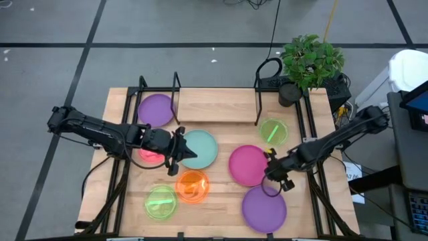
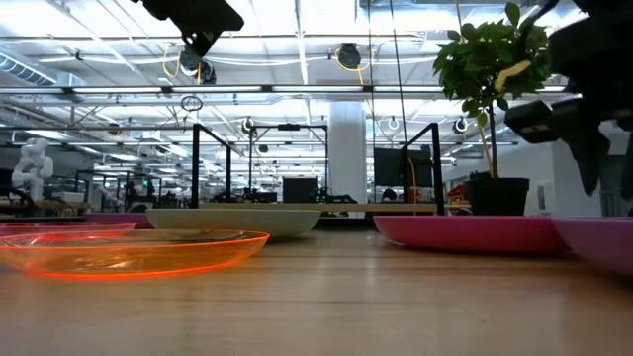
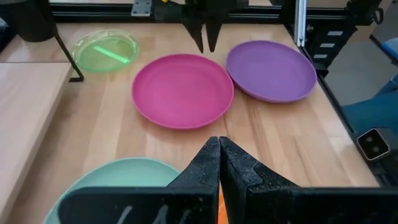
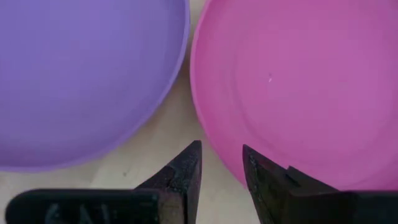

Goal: Place and stack plates onto a shelf
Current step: Put the large pink plate on the shelf

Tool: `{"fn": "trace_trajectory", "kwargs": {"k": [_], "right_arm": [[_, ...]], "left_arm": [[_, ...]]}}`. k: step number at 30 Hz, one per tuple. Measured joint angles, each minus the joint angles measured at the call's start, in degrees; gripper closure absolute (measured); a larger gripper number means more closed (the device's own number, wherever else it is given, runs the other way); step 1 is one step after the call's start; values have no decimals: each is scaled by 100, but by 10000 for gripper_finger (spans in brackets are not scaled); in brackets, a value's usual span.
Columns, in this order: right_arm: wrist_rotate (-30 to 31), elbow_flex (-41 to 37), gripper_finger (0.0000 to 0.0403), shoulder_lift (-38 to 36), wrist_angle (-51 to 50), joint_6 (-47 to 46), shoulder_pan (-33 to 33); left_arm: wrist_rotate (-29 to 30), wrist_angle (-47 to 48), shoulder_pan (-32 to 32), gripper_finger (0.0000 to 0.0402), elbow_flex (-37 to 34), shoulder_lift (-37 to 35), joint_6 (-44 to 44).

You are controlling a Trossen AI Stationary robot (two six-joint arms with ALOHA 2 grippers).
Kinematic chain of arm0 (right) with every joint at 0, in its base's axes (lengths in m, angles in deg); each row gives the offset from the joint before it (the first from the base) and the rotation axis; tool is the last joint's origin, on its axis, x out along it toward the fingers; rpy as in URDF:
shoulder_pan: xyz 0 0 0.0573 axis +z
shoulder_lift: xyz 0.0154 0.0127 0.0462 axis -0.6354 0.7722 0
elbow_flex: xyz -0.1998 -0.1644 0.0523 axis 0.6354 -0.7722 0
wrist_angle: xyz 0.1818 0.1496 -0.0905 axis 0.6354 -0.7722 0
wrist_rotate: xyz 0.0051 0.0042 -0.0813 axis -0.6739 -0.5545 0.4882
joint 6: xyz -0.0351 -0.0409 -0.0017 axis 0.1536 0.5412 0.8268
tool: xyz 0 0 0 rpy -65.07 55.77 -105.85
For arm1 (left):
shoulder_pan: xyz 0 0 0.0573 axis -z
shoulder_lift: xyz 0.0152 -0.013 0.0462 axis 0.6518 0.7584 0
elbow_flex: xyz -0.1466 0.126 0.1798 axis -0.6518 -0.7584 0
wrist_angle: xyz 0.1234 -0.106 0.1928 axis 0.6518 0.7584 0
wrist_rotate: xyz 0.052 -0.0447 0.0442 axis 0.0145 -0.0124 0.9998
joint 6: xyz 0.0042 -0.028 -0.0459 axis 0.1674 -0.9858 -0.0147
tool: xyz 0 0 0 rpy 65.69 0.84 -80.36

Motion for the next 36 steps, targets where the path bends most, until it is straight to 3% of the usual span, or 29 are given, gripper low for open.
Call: {"fn": "trace_trajectory", "kwargs": {"k": [14, 27, 36], "right_arm": [[-5, -566, 304, 128, 750, 954, -2], [211, -770, 394, 120, 901, 1665, -2], [600, -523, 400, 123, 805, 1790, 154]], "left_arm": [[249, -81, 0, 398, 0, 0, 82], [253, -90, 0, 398, 0, 0, 80], [255, -93, 4, 398, -2, 0, 78]]}}
